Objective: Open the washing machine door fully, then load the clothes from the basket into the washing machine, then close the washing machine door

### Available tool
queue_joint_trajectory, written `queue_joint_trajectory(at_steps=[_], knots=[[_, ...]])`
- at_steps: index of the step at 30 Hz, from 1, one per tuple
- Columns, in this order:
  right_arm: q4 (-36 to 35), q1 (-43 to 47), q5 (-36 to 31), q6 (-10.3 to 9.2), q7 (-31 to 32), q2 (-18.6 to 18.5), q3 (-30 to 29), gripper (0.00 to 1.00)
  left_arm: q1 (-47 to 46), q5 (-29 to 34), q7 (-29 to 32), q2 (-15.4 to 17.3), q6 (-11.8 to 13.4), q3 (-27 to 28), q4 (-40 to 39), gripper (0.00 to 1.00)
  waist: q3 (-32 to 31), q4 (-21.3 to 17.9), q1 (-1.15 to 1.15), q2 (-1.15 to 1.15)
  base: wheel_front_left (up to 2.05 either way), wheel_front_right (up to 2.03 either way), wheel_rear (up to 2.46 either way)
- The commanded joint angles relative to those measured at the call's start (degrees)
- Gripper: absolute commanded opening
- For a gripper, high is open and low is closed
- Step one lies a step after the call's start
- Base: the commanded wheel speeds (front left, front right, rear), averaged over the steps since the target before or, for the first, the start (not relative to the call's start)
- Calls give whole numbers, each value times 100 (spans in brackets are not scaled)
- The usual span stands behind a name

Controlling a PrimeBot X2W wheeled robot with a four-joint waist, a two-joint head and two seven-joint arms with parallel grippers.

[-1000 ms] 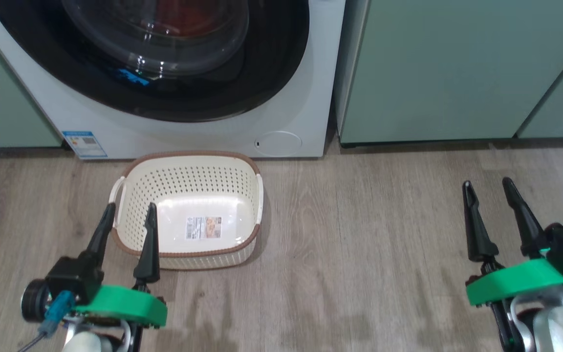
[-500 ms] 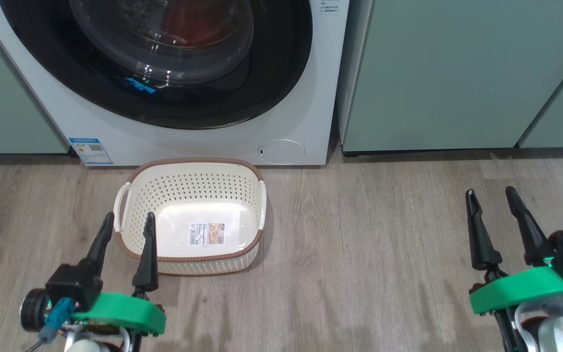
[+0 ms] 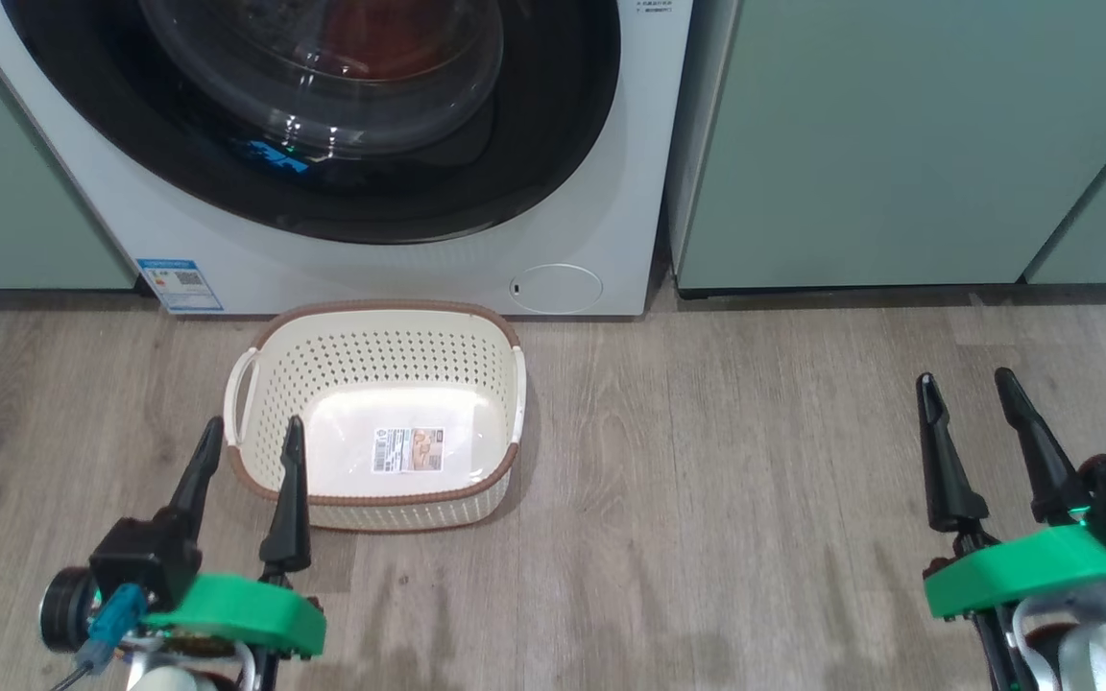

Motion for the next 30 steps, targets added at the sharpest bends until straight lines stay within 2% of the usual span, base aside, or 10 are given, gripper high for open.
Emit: queue_joint_trajectory(at_steps=[1, 20, 21, 30], knots=[[-204, -146, 45, -2, -36, -18, 100, 100, -230, -29, 4, 102, 25, 154, -158, 100, 3, 3, 0, 0, 0, 0, 0], [-189, -148, 92, -2, -81, -18, 109, 100, -206, -99, 4, 173, 95, 95, -175, 100, 24, 16, 0, 0, 0, 0, 0], [2, 0, 36, 0, -16, 1, -5, 0, 0, -61, 0, 84, 83, -85, 6, 0, 24, 15, 0, 0, 0, 0, 0], [235, -11, 427, 0, 42, -6, 29, 0, -26, -438, 109, 49, 51, -51, 239, 0, 15, 22, 0, 0, 0, 0, 0]])
